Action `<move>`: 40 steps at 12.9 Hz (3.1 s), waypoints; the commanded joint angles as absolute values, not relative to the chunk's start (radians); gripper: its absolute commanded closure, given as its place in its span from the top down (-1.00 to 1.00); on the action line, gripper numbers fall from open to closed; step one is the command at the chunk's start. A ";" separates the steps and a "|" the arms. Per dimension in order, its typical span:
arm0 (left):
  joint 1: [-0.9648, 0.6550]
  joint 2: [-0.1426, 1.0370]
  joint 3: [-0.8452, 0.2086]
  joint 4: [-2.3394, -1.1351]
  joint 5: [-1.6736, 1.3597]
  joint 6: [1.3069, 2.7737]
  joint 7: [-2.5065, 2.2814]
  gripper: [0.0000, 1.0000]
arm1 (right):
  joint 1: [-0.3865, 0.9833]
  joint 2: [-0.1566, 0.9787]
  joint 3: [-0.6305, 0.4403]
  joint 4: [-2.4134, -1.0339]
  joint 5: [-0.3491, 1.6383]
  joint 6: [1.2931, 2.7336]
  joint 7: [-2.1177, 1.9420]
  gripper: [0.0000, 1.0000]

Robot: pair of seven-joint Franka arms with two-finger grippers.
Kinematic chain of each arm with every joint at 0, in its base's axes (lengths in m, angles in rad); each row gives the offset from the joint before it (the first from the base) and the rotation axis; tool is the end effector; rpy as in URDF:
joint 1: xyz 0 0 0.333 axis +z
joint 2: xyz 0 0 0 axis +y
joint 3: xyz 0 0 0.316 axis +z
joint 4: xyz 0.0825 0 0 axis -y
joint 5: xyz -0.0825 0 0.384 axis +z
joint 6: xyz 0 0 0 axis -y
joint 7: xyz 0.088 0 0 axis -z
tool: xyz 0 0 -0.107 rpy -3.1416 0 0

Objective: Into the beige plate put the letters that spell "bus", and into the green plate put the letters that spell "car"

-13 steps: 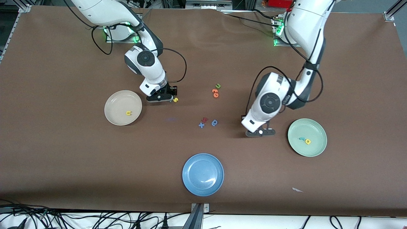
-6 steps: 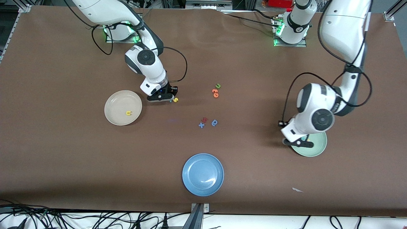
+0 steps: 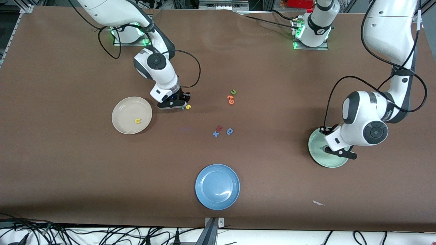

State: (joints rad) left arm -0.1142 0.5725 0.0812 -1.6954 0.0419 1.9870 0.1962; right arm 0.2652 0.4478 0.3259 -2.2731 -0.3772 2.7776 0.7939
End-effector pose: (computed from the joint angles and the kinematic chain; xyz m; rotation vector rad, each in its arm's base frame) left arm 0.6426 -0.0230 0.2447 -3.0270 0.3931 0.4381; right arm 0.4351 0.3185 0.1771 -3.0797 -0.1664 -0.1300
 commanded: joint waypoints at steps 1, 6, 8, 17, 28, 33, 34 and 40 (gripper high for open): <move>-0.106 0.583 0.074 -1.678 0.078 1.973 0.218 0.32 | 0.243 0.364 0.308 -2.270 -0.390 2.656 0.703 -0.66; -0.083 0.580 0.077 -1.568 0.069 1.970 0.209 1.00 | 0.112 0.281 0.308 -2.273 -0.384 2.522 0.439 -0.66; -0.069 0.561 0.077 -1.556 0.067 1.970 0.209 1.00 | 0.045 0.282 0.308 -2.286 -0.383 2.522 0.347 -0.61; -0.015 0.496 0.078 -1.382 0.069 1.753 0.177 1.00 | 0.023 0.296 0.365 -2.277 -0.335 2.526 0.507 0.48; -0.020 0.089 0.077 -1.551 -0.031 1.655 0.058 1.00 | 0.273 0.524 0.380 -2.143 -0.354 2.687 0.952 0.48; -0.015 0.094 0.077 -1.543 -0.043 1.655 0.051 1.00 | 0.278 0.545 0.377 -2.134 -0.420 2.697 1.005 0.48; -0.005 0.110 0.074 -1.536 -0.043 1.655 0.052 1.00 | 0.278 0.546 0.377 -2.134 -0.422 2.697 1.005 0.44; -0.006 0.114 0.074 -1.526 -0.041 1.654 0.051 1.00 | 0.278 0.548 0.373 -2.134 -0.456 2.697 1.005 -0.12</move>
State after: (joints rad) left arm -0.0104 0.1135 0.0754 -1.5300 -0.0225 1.6492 0.0590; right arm 0.2656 0.5301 0.3819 -2.1502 -0.4264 2.6902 0.9805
